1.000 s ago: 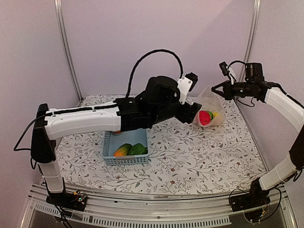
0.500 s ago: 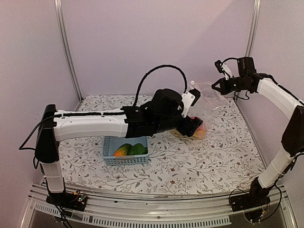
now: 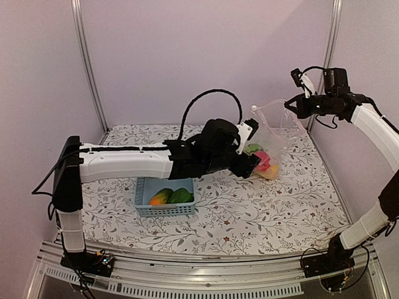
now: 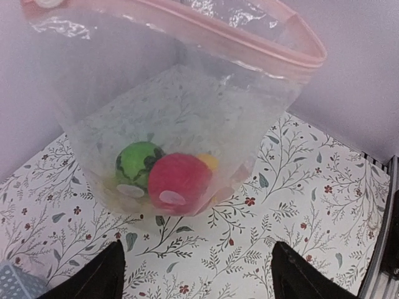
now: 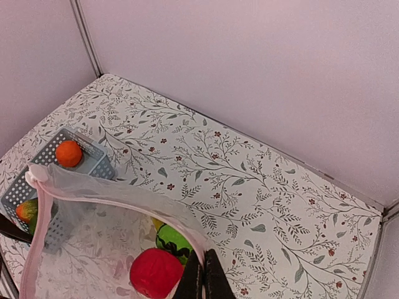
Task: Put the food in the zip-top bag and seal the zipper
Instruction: Adjust the zipper food storage bag at the corner of the board.
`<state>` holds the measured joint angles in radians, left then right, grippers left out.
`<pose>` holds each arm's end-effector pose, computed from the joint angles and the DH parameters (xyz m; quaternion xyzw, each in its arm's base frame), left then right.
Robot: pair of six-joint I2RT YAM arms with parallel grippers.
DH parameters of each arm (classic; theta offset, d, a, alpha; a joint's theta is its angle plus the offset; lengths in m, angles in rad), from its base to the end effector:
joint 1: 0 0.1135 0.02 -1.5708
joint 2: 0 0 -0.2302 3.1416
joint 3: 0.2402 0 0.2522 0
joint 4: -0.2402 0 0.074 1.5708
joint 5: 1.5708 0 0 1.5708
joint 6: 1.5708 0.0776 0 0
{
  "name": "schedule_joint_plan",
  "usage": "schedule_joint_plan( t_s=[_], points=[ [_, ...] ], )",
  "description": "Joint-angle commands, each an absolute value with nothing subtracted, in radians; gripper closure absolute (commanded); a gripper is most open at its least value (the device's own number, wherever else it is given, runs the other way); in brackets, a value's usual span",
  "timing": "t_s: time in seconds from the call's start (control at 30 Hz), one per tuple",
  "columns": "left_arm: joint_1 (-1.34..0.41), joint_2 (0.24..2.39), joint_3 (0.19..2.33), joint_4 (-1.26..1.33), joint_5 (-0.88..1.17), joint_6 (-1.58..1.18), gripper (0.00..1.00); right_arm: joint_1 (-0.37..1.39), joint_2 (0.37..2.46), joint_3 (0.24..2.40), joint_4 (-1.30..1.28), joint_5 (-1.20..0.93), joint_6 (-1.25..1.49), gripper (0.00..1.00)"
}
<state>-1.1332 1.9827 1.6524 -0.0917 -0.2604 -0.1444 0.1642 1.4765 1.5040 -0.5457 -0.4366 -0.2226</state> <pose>0.2297 -0.4437 0.2407 0.3329 0.7662 -0.2337 0.4975 0.3566 0.0923 0.3379 -0.2690 0.8075 0.1729 0.4957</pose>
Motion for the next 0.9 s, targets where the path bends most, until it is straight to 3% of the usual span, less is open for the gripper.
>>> schedule_joint_plan(
  t_s=[0.0, 0.2, 0.63, 0.87],
  points=[
    [-1.114, 1.958, 1.631, -0.111, -0.306, -0.128, 0.20, 0.149, 1.449, 1.555, -0.540, -0.364, -0.235, 1.00],
    [-1.052, 1.871, 1.560, -0.201, -0.357, -0.138, 0.17, 0.137, 1.457, 1.526, -0.494, -0.294, -0.239, 1.00],
    [-0.816, 1.688, 1.286, -0.528, -0.341, -0.278, 0.12, 0.135, 1.393, 1.251, -0.375, -0.539, -0.239, 1.00],
    [-0.707, 1.751, 1.288, -0.568, -0.387, -0.239, 0.15, 0.136, 1.394, 1.212, -0.361, -0.568, -0.242, 1.00]
  ],
)
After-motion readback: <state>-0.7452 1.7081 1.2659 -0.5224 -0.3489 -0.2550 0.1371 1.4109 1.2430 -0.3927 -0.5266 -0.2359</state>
